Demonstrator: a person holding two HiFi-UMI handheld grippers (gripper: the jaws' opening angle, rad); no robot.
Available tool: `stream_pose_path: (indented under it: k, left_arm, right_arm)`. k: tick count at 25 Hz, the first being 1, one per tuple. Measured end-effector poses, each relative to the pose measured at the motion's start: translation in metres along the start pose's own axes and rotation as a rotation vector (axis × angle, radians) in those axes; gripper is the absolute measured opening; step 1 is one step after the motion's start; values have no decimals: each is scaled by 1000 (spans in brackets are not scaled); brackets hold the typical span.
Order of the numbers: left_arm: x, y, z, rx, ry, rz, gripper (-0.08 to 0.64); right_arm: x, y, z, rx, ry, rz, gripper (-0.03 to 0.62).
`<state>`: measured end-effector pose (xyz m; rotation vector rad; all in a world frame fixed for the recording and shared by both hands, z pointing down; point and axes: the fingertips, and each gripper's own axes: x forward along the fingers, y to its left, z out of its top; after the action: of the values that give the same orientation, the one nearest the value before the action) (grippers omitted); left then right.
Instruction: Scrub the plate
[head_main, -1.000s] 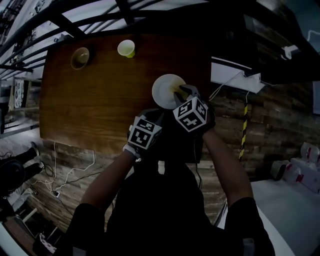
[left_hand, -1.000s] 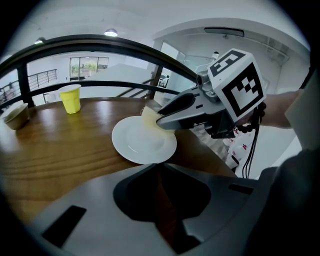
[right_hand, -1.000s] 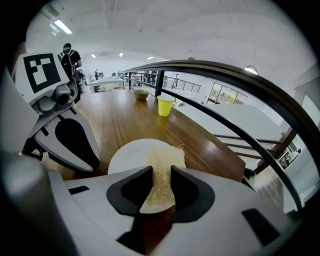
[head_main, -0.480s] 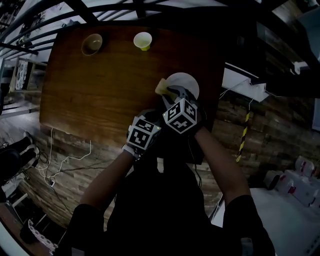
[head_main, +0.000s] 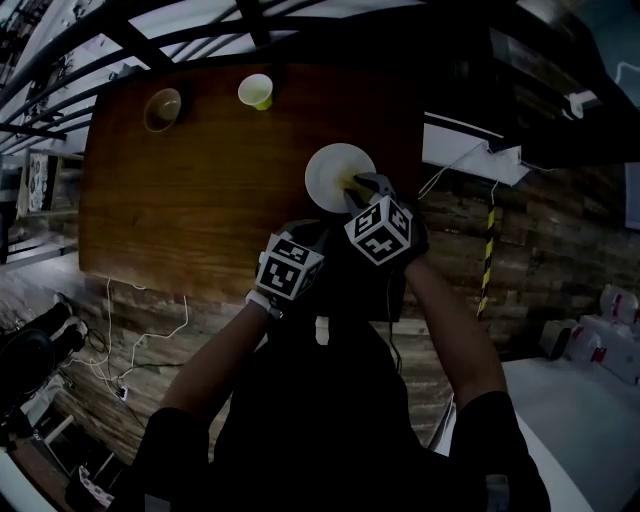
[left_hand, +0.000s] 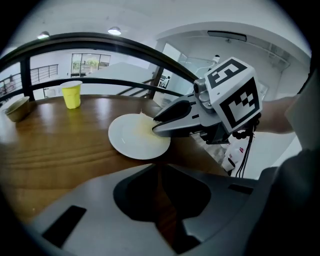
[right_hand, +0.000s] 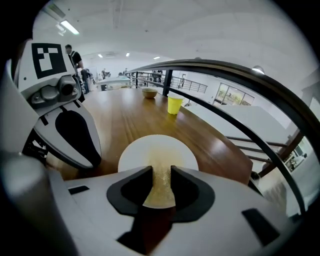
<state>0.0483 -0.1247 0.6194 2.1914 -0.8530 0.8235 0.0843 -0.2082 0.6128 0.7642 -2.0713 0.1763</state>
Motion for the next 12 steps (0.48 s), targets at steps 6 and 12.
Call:
stream_pose_path:
  k: [6,12]
  left_arm:
    - [8,-22,8,34,8,-32,37]
    - [-1,-25,3,-51,-14,-48,37]
  right_arm:
    - [-14,-14,-15,51,-3,-31,126]
    - [-15,-2,0,71,-41,-17,126]
